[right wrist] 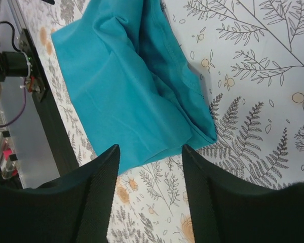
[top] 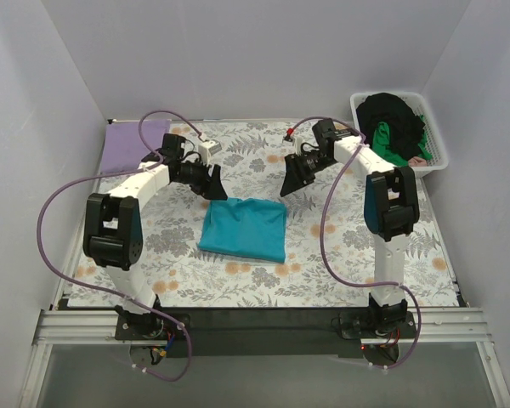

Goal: Fold and stack the t-shirts
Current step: Fold the tshirt

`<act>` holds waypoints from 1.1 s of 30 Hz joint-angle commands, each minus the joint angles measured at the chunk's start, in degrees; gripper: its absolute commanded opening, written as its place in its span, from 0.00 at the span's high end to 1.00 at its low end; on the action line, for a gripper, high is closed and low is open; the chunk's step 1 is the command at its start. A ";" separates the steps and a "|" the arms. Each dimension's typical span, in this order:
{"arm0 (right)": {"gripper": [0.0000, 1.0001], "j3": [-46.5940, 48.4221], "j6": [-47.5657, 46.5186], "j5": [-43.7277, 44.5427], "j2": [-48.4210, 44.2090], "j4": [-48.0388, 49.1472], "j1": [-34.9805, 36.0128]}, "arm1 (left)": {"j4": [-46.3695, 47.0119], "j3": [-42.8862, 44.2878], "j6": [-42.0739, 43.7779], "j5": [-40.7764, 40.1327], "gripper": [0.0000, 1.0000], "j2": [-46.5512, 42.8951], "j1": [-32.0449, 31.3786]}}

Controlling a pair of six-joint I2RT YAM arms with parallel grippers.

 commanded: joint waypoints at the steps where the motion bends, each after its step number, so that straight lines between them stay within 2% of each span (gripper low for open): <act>1: 0.39 -0.93 -0.56 0.62 -0.16 2.84 1.11 | -6.34 2.29 0.38 5.46 0.43 1.51 1.10; 5: 0.34 -1.55 -1.00 3.86 0.89 3.64 2.34 | -6.70 2.46 0.48 5.11 0.39 3.62 1.98; 10: 0.32 -3.48 -1.79 4.75 1.86 4.26 3.13 | -5.73 3.43 0.12 3.79 0.35 5.29 2.68; 16: 0.44 -5.24 -2.85 4.31 2.30 3.99 3.57 | -8.63 6.86 2.14 5.54 0.35 9.16 2.68; 23: 0.49 -7.26 -3.55 3.61 1.86 4.17 3.49 | -5.83 7.47 1.27 3.70 0.35 10.57 2.68; 28: 0.49 -7.00 -3.46 3.79 2.39 4.26 3.57 | -4.59 8.09 0.48 3.17 0.36 11.36 2.68; 33: 0.43 -6.47 -3.11 4.40 2.92 4.26 3.57 | -5.20 9.14 0.74 1.86 0.36 12.15 2.77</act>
